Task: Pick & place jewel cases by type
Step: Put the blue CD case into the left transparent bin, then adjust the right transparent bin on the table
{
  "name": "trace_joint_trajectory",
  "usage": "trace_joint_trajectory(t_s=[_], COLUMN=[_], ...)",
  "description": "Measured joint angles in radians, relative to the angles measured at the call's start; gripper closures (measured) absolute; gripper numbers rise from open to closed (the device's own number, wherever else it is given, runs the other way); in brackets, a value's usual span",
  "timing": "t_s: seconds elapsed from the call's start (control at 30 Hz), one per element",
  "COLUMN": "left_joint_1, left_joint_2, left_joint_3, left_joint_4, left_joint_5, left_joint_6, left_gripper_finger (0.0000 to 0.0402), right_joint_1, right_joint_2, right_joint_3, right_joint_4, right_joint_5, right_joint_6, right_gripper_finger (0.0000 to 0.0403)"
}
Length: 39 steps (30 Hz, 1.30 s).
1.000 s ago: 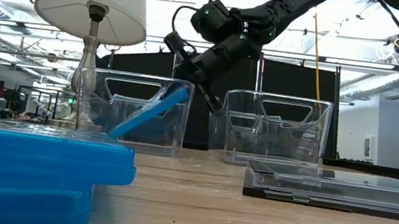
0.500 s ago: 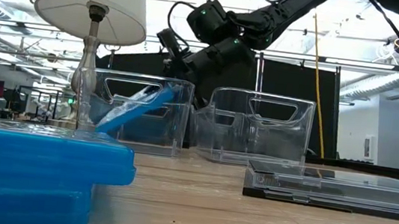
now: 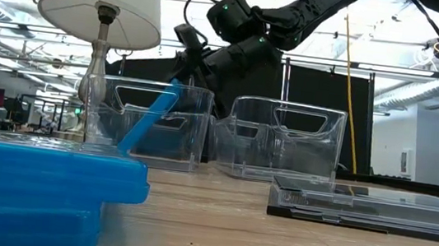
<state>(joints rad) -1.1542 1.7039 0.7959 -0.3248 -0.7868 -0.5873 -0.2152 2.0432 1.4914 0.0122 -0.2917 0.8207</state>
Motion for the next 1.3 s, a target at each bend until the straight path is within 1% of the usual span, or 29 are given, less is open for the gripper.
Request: trace_joint_trajectory(t_s=[0.13, 0.37, 0.57, 0.67, 0.8, 0.97, 1.07, 1.13, 1.23, 1.3], left_joint_1=[0.000, 0.000, 0.005, 0.005, 0.005, 0.023, 0.048, 0.071, 0.115, 0.147], left_joint_2=[0.000, 0.000, 0.000, 0.000, 0.000, 0.000, 0.000, 0.000, 0.000, -0.002], left_joint_3=[0.000, 0.000, 0.000, 0.000, 0.000, 0.000, 0.000, 0.000, 0.000, 0.000], left_joint_4=[0.005, 0.008, 0.015, 0.017, 0.023, 0.026, 0.052, 0.081, 0.155, 0.223], left_joint_5=[0.000, -0.004, -0.004, -0.005, -0.006, -0.008, -0.019, -0.030, -0.034, -0.035], left_joint_6=[0.000, 0.000, 0.002, 0.002, 0.006, 0.011, 0.062, 0.116, 0.228, 0.329], left_gripper_finger=[0.0341, 0.0341, 0.0341, 0.0341, 0.0341, 0.0341, 0.0341, 0.0341, 0.0341, 0.0341], right_joint_1=[0.010, 0.015, 0.025, 0.033, 0.045, 0.095, 0.145, 0.187, 0.253, 0.283], right_joint_2=[-0.010, -0.048, -0.101, -0.143, -0.216, -0.329, -0.379, -0.402, -0.406, -0.402], right_joint_3=[0.000, -0.002, -0.001, -0.001, -0.001, -0.001, -0.001, -0.001, -0.001, -0.002], right_joint_4=[-0.028, -0.164, -0.216, -0.276, -0.363, -0.482, -0.559, -0.615, -0.702, -0.768], right_joint_5=[0.018, 0.063, 0.138, 0.186, 0.234, 0.243, 0.244, 0.273, 0.379, 0.447], right_joint_6=[-0.049, -0.133, -0.211, -0.269, -0.392, -0.657, -0.799, -0.866, -0.965, -0.998], right_gripper_finger=[0.0226, 0.0231, 0.0231, 0.0231, 0.0231, 0.0232, 0.0232, 0.0232, 0.0232, 0.0232])
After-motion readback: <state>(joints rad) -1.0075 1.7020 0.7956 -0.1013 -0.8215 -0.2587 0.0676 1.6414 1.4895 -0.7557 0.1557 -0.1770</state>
